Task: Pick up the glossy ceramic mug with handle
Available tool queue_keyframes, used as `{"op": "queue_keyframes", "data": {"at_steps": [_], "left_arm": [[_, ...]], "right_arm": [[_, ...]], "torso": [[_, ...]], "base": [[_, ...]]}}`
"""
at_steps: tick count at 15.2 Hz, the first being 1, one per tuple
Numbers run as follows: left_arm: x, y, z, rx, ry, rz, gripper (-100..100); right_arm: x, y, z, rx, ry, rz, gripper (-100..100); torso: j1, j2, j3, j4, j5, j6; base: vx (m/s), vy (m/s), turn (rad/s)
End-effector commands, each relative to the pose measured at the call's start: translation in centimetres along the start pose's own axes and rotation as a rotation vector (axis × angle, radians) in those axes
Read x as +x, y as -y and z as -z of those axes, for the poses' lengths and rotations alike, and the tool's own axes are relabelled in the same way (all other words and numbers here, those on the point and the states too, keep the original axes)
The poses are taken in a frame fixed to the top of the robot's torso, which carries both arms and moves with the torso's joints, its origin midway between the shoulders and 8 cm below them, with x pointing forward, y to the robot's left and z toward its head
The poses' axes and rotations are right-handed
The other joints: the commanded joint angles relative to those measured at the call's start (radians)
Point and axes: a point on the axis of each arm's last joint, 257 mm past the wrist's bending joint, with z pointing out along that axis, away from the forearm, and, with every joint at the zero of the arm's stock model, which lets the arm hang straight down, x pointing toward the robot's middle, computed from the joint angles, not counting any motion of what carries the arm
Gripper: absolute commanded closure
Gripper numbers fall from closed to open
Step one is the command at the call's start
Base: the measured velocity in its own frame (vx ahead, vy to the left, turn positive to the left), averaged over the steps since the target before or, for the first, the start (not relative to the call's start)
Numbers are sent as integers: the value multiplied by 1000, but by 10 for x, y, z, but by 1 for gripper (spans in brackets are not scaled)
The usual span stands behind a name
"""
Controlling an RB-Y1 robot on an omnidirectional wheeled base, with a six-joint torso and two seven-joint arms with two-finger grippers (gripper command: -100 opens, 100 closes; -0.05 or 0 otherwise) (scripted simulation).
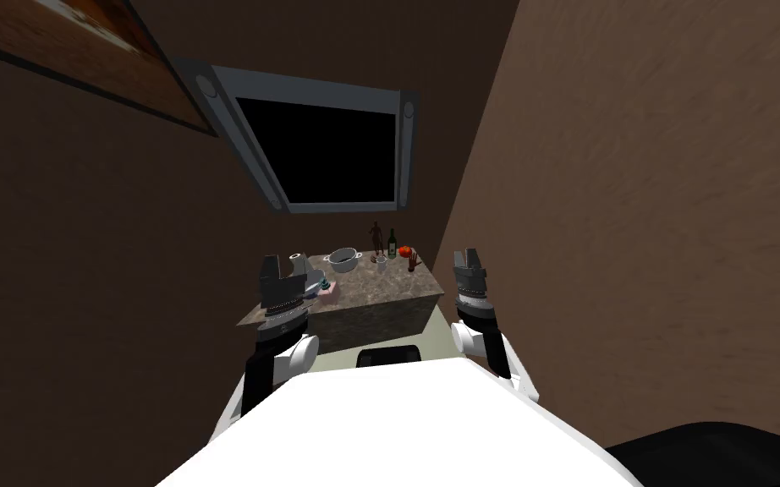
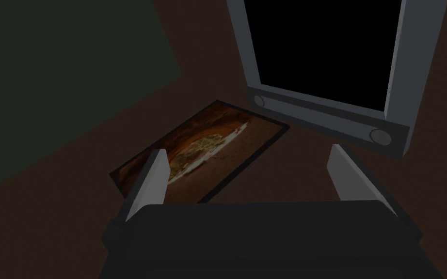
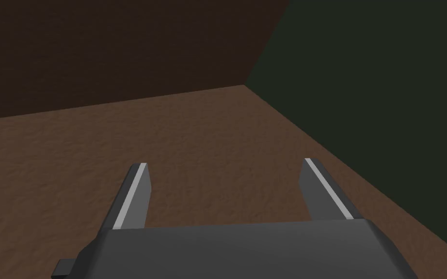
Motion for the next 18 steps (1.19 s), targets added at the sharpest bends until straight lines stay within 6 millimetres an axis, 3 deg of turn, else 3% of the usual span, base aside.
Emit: {"op": "queue_keyframes", "data": {"at_steps": [1,9,18], "left_arm": [[4,-5,3,-7,-39,-10,-100],[11,-36,23,-68,-186,-49,-100],[-3,-97,71,-216,-394,-109,-100]], "right_arm": [[0,0,0,0,0,0,0],[0,0,0,0,0,0,0],[0,0,0,0,0,0,0]], "torso": [[0,0,0,0,0,0],[-1,2,1,0,0,1],[-2,3,2,1,-1,0]], "base": [[-5,-6,-71],[-21,-18,-126],[-34,-36,-188]]}}
